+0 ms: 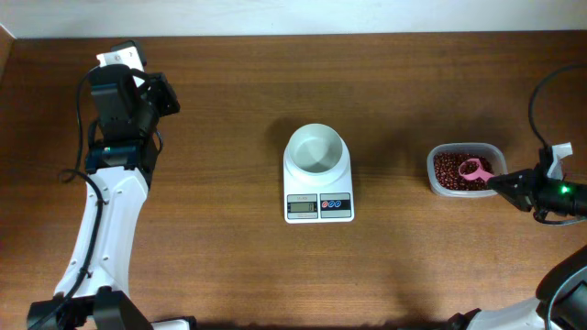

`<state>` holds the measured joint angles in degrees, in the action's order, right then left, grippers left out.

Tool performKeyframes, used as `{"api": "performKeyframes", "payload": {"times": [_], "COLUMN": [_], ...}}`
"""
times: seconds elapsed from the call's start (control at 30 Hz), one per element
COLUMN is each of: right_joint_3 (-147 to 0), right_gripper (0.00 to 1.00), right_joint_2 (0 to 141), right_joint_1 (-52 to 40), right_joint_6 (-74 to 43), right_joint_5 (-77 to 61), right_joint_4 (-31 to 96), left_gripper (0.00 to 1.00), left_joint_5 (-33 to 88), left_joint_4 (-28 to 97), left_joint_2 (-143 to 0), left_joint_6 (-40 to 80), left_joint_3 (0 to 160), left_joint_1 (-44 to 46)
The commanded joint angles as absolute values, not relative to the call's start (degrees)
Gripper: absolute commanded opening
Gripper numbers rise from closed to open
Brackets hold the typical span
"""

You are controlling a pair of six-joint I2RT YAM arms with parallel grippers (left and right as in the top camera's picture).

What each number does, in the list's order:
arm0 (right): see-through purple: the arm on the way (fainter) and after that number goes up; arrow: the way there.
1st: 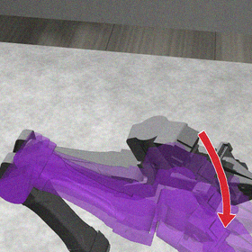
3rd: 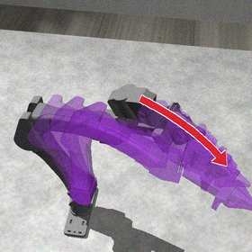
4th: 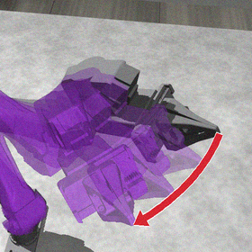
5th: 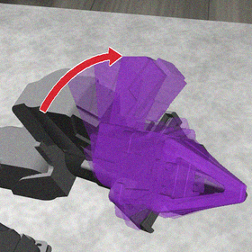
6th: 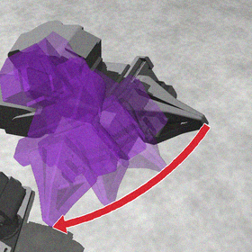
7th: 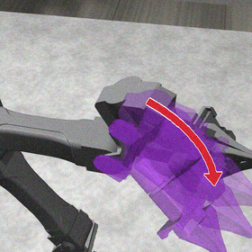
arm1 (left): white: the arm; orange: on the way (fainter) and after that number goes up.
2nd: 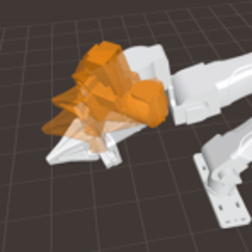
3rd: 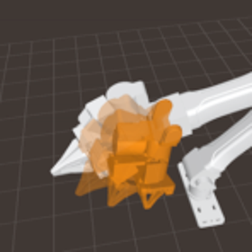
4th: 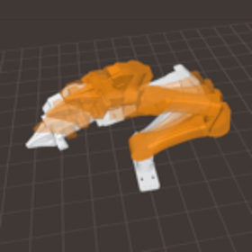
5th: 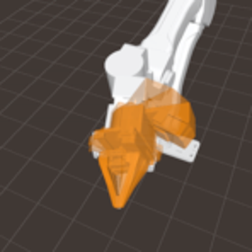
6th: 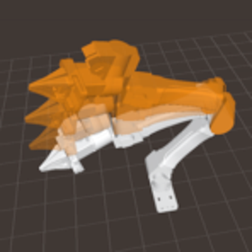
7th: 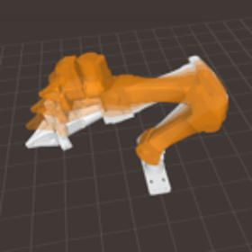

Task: Scoop item into bowl and weigh 50g on scale
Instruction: 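Drag the pink scoop through the beans to fill it, then lift the filled scoop and carry it over the white bowl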

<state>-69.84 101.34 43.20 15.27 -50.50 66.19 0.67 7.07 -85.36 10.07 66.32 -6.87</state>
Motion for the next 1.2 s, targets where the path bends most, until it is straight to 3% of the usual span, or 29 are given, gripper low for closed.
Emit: {"api": "performKeyframes", "payload": {"times": [0.0, 0.23, 0.63, 1.17], "right_joint_3": [-69.4, -69.4, -69.4, -69.4], "right_gripper": [0.04, 0.04, 0.04, 0.04], "right_joint_2": [101.6, 101.6, 101.6, 101.6], "right_joint_1": [45.3, 47.0, 47.0, 46.9], "right_joint_6": [16.4, 23.8, 26.6, 26.6], "right_joint_5": [-52.3, -54.7, -55.7, -73.1], "right_joint_4": [66.8, 71.2, 73.3, 73.8], "left_gripper": [0.04, 0.03, 0.03, 0.03], "left_joint_5": [1.3, 1.3, 1.3, 1.3], "left_joint_4": [6.7, 6.7, 6.7, 6.7], "left_joint_2": [-85.6, -85.6, -85.6, -85.6], "left_joint_6": [9.7, 9.7, 9.7, 9.7], "left_joint_3": [66.9, 66.9, 66.9, 66.9], "left_joint_1": [-6.9, -6.9, -6.9, -6.9]}}
